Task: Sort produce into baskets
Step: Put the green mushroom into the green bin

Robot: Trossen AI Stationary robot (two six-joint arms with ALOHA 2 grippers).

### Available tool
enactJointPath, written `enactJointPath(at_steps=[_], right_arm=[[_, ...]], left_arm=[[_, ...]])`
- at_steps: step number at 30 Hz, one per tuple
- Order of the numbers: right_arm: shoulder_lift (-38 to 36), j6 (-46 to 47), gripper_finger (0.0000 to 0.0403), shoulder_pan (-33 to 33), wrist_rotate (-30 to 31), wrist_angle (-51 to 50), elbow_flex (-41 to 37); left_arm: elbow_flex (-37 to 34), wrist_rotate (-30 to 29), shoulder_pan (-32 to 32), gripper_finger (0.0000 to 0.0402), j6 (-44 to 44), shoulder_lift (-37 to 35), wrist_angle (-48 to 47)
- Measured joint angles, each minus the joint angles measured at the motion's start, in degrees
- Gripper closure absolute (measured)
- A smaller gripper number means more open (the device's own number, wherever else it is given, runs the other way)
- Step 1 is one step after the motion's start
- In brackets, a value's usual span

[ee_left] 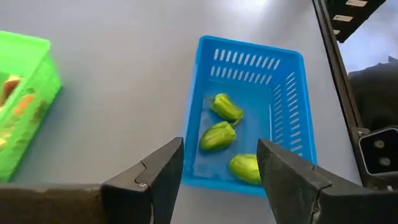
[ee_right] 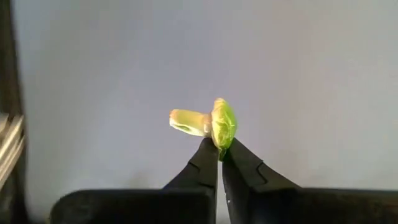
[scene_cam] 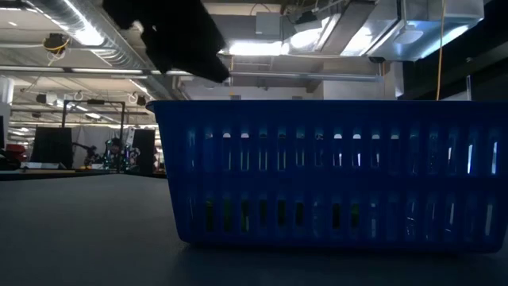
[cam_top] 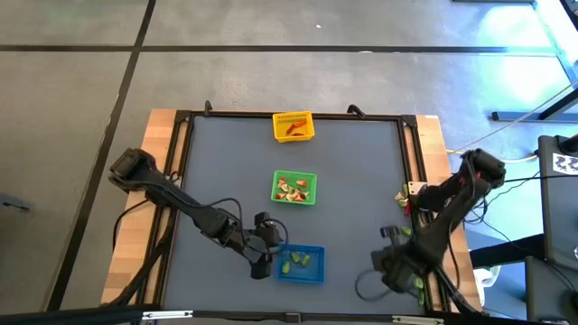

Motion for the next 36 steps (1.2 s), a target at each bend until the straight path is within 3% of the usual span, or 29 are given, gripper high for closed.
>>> enactJointPath(at_steps=[7, 15, 20, 26, 30, 36], right_arm=[[-4.8, -5.6, 0.0390, -12.9, 10.2, 2.0, 0.0], [-5.0, -11.9, 0.0389, -27.4, 15.8, 14.8, 0.0], [-4.5, -14.6, 0.0389, -35.0, 19.3, 23.7, 0.0], [-1.9, -20.7, 0.0388, -41.9, 19.5, 34.2, 0.0], [1.2, -26.3, 0.0388, -45.2, 19.5, 39.8, 0.0], [7.3, -30.6, 0.0388, -48.7, 19.5, 43.6, 0.0]], left_arm=[[-2.5, -2.7, -1.5, 0.0202, -0.7, -4.6, -8.4], [-12.5, -2.8, 1.5, 0.0202, 3.0, -12.2, -7.7], [-21.5, -2.8, 4.3, 0.0202, 4.3, -18.3, -0.1], [-31.5, -2.9, 7.1, 0.0202, 2.6, -21.8, 17.1], [-33.8, -3.9, 8.6, 0.0202, 0.9, -21.2, 24.4], [-34.0, -6.6, 11.6, 0.0202, 1.2, -21.0, 27.3]])
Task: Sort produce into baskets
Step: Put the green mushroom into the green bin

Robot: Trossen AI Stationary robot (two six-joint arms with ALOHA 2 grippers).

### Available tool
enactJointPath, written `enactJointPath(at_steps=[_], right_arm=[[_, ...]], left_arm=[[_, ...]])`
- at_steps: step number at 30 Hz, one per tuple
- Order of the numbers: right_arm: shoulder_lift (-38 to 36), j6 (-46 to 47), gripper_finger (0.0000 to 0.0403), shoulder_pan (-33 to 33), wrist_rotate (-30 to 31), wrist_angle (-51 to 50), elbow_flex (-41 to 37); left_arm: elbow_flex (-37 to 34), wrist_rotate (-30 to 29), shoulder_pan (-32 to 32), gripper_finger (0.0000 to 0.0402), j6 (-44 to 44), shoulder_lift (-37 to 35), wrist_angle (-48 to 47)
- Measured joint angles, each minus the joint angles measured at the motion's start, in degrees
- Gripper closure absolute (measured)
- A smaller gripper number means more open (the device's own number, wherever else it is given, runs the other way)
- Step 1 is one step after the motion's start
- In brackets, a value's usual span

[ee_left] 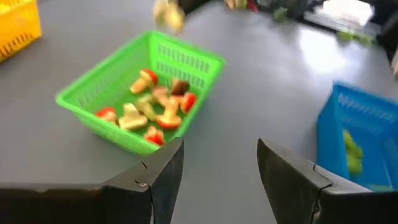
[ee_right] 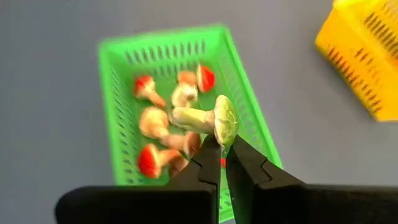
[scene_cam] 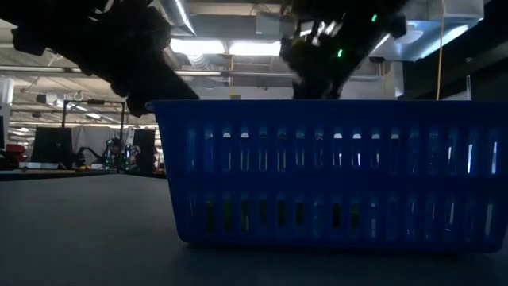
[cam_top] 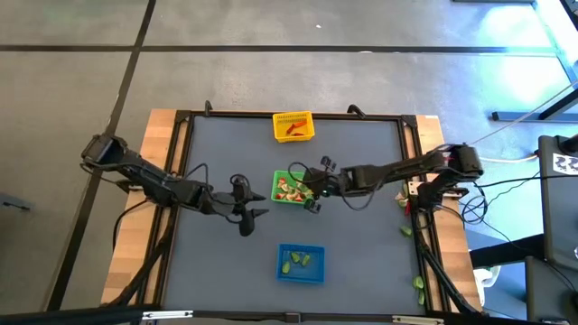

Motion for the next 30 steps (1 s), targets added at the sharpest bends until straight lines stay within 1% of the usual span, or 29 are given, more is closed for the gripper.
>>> enactJointPath(at_steps=[6, 10, 13, 17, 23, 26, 30], right_arm=[[4.6, -0.6, 0.0388, -0.7, -2.1, 1.0, -0.1], [5.0, -0.6, 0.0388, -0.6, -2.2, 1.5, -0.1], [5.0, -0.6, 0.0388, -0.8, -0.9, 1.8, -0.1], [5.0, -0.5, 0.0388, -1.5, -0.5, 2.7, -0.1], [5.0, 5.6, 0.0385, -1.9, -1.3, 2.9, -0.1], [5.0, 7.1, 0.0356, -1.8, -2.4, 2.4, 0.0], [4.7, 6.0, 0.0288, -1.7, -3.2, 0.9, 0.0]], left_arm=[[0.0, 0.0, 1.9, 0.0202, -0.9, 0.0, 0.9], [0.0, 0.0, 1.9, 0.0202, -1.6, 0.0, 0.8], [0.0, 0.0, 1.9, 0.0202, -1.4, 0.0, 0.8], [0.0, 0.0, 1.9, 0.0202, 0.8, 0.0, 0.8], [0.0, 0.0, 1.9, 0.0202, 2.0, 0.0, 0.8], [0.0, 0.4, 1.8, 0.0202, 2.0, 0.0, 0.8], [0.0, 0.4, 1.8, 0.0202, 1.7, 0.0, 0.8]])
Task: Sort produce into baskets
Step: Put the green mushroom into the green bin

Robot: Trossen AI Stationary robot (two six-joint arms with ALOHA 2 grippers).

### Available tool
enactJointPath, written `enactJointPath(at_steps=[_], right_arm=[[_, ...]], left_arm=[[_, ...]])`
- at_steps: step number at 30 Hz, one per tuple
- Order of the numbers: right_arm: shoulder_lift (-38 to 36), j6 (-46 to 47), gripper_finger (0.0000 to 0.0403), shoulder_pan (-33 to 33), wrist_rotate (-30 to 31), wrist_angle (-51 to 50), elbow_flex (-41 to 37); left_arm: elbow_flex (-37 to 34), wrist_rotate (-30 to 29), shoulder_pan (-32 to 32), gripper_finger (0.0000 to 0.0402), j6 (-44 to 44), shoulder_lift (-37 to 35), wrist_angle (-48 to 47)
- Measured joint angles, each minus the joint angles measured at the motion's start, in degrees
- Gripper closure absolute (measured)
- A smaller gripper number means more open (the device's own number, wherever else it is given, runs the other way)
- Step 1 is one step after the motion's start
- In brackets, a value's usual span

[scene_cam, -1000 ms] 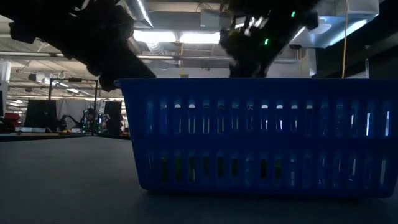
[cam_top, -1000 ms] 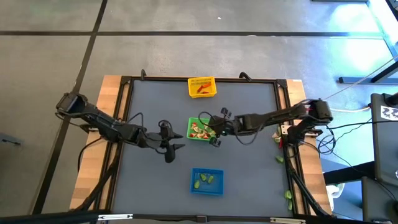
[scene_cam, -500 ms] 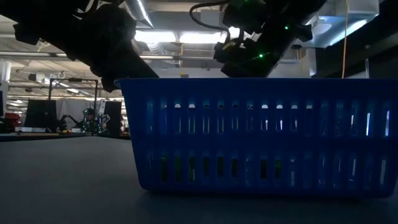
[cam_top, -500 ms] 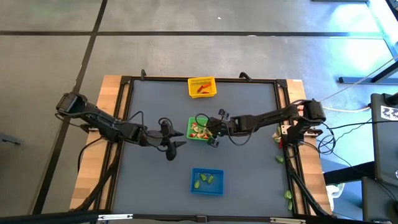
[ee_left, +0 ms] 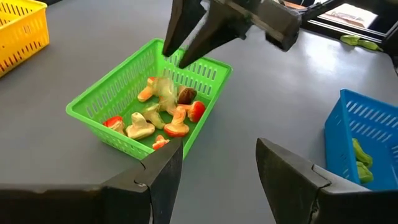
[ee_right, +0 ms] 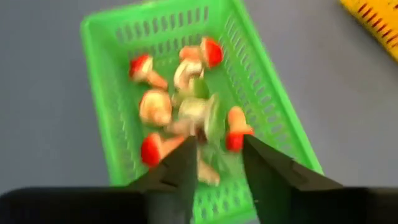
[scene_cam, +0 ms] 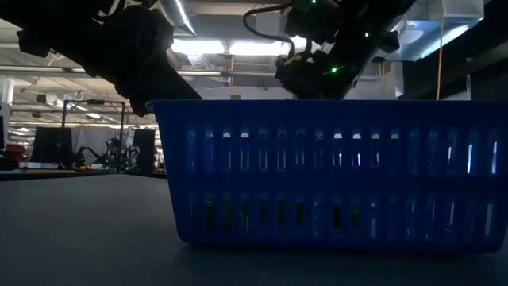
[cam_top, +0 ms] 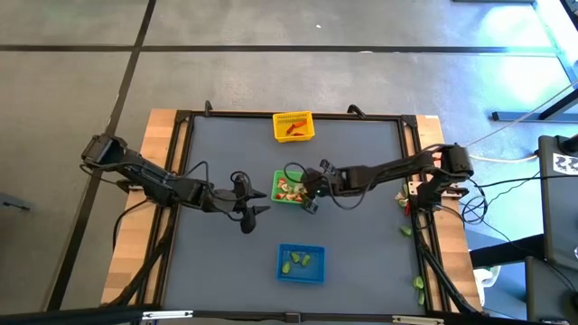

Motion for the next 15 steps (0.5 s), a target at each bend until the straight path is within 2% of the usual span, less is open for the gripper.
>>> enactJointPath(at_steps=[3, 7, 12, 15], right_arm=[[-2.1, -2.2, 0.0246, 0.0, -1.7, -6.8, 1.8], [-6.9, -3.5, 0.0215, 0.1, -3.0, -20.7, 5.4], [-12.5, -2.6, 0.0209, 0.1, -7.9, -38.7, 6.9], [-14.3, -0.7, 0.0213, 0.1, -8.1, -48.6, 6.8]], left_arm=[[0.0, 0.0, 0.0, 0.0202, 0.2, 0.0, 0.0], [0.0, 0.0, 0.0, 0.0202, 0.0, 0.0, 0.0], [0.0, 0.0, 0.0, 0.0202, 0.0, 0.0, 0.0], [0.0, 0.0, 0.0, 0.0202, 0.0, 0.0, 0.0]])
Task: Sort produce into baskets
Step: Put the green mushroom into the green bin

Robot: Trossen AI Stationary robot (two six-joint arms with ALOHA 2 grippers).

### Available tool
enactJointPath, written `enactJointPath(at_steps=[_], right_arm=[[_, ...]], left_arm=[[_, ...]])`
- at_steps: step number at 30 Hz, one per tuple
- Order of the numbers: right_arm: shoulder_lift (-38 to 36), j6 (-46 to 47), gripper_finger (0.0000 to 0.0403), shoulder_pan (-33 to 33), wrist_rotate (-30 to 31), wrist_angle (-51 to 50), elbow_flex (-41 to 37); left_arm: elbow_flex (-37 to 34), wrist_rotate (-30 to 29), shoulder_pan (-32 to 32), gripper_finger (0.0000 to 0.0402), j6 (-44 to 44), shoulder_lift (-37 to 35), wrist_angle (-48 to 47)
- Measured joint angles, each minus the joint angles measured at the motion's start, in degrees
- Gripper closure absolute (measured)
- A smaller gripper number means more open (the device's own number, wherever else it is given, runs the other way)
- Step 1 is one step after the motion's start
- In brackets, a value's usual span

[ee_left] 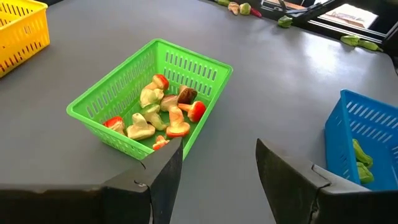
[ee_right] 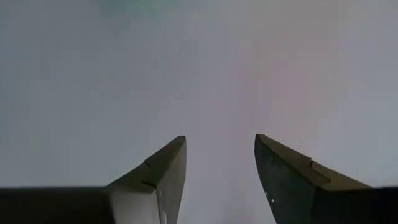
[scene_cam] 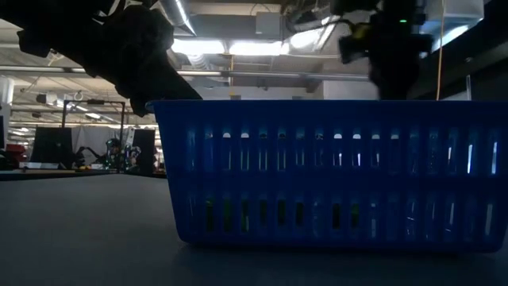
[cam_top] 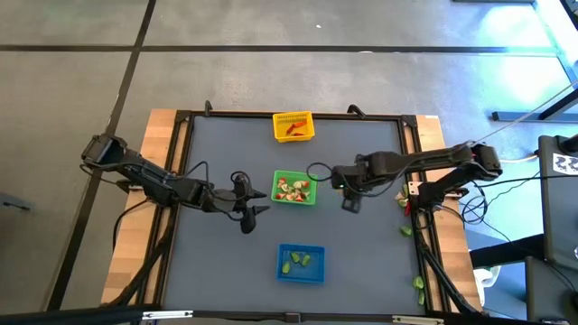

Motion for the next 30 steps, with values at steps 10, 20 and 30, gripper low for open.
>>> enactJointPath(at_steps=[10, 20, 30], right_arm=[[-0.8, 8.9, 0.0221, -0.1, -1.6, -17.8, -7.8], [-0.3, 12.8, 0.0223, -0.1, -13.7, -14.3, -23.0], [6.0, 6.9, 0.0272, -0.1, -11.3, -13.2, -22.8]], left_arm=[[0.0, -0.1, 0.0, 0.0202, 2.1, 0.0, 0.0], [0.0, -0.3, 0.0, 0.0202, 4.0, 0.0, 0.0], [0.0, -0.5, 0.4, 0.0202, 4.2, 0.0, -0.1]])
